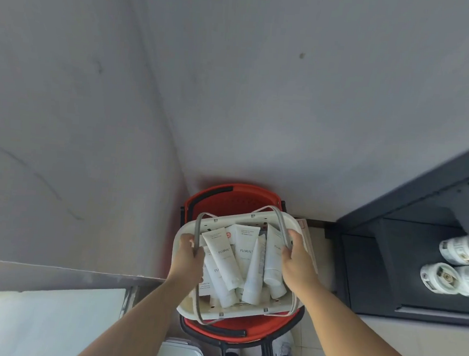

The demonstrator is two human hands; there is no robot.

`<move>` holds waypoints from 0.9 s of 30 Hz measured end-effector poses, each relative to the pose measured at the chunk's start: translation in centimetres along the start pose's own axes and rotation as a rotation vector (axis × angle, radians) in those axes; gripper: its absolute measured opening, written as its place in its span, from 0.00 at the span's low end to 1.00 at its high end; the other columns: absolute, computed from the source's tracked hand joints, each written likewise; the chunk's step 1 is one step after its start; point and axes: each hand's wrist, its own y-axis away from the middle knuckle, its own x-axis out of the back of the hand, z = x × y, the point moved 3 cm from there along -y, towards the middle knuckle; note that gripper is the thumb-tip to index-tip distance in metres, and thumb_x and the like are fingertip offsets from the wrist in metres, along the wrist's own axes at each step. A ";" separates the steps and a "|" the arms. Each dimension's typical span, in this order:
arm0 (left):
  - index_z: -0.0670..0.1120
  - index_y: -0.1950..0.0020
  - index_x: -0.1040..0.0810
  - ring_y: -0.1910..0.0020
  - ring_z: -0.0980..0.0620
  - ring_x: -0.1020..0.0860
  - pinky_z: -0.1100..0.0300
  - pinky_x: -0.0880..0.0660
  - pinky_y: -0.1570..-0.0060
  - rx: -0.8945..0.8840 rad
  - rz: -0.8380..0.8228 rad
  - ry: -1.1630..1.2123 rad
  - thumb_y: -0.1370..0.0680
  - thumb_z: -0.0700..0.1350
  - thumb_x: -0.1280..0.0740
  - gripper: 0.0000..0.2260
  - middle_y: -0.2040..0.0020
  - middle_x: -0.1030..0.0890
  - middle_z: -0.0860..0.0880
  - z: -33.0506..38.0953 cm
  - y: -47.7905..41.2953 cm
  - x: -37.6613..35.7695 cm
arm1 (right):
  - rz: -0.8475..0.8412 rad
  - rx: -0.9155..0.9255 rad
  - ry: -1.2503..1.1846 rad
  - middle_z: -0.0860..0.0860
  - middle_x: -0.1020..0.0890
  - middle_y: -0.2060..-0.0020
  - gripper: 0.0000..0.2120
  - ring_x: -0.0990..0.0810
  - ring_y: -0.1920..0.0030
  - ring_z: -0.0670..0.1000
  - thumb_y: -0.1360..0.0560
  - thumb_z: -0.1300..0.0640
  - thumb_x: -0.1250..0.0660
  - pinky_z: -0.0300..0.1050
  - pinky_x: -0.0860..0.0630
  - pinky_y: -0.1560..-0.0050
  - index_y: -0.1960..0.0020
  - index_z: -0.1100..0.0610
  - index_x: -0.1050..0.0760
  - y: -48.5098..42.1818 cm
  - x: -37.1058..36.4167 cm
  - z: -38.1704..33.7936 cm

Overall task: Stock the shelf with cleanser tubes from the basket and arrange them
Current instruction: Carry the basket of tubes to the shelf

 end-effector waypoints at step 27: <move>0.51 0.40 0.28 0.70 0.49 0.27 0.54 0.23 0.75 -0.479 -0.183 -0.203 0.23 0.40 0.42 0.13 0.56 0.21 0.40 19.1 16.1 -11.1 | 0.368 -0.124 -0.148 0.50 0.22 0.62 0.18 0.22 0.64 0.49 0.22 0.58 0.40 0.40 0.27 0.67 0.32 0.51 0.32 14.2 22.4 6.7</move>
